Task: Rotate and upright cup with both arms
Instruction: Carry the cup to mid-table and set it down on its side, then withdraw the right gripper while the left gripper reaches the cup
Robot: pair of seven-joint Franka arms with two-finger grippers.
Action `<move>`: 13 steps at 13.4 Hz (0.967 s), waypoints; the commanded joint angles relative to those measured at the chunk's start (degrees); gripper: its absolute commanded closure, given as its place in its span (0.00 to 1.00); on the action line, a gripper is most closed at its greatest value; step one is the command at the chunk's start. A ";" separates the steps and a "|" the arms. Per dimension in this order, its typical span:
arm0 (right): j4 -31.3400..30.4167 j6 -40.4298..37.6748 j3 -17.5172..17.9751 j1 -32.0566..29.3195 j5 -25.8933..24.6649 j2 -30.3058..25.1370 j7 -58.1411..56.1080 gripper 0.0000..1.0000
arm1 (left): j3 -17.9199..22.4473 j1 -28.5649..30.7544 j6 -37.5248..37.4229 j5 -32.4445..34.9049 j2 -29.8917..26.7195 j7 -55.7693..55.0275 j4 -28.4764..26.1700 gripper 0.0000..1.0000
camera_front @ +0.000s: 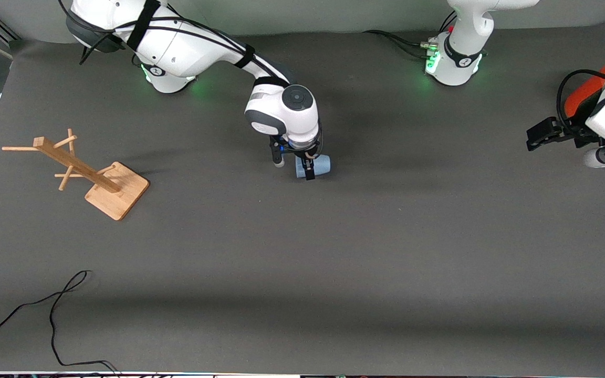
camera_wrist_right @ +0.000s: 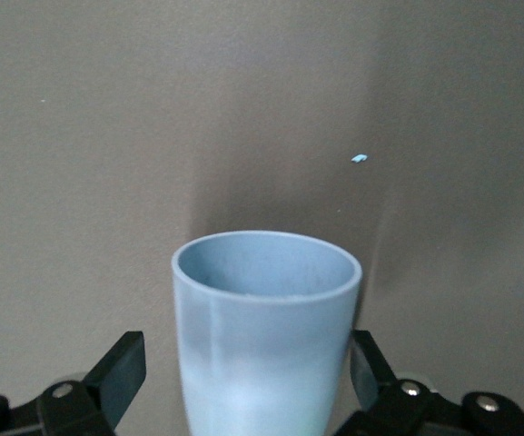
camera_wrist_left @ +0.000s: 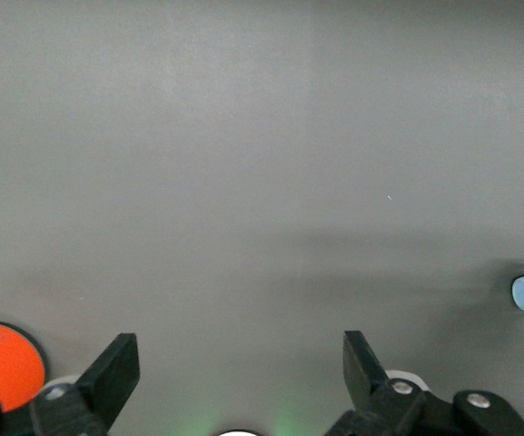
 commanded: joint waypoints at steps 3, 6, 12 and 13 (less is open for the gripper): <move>3.66 -7.21 4.26 -0.67 -1.44 -1.02 0.44 0.00 | 0.09 -0.81 -2.64 -0.38 0.69 -1.13 1.95 0.00; 5.43 -15.30 12.16 -4.53 -1.00 -3.21 -6.75 0.00 | 0.09 -1.59 -2.83 -0.38 0.78 -1.13 2.22 0.00; 12.28 -29.10 14.49 -9.55 11.03 -10.32 -32.48 0.00 | 0.01 -3.00 -2.83 -0.38 0.86 -3.92 2.13 0.00; 12.02 -30.08 12.21 -9.64 11.91 -12.78 -38.01 0.00 | 0.00 -4.66 -2.65 -0.29 1.04 -6.81 2.21 0.00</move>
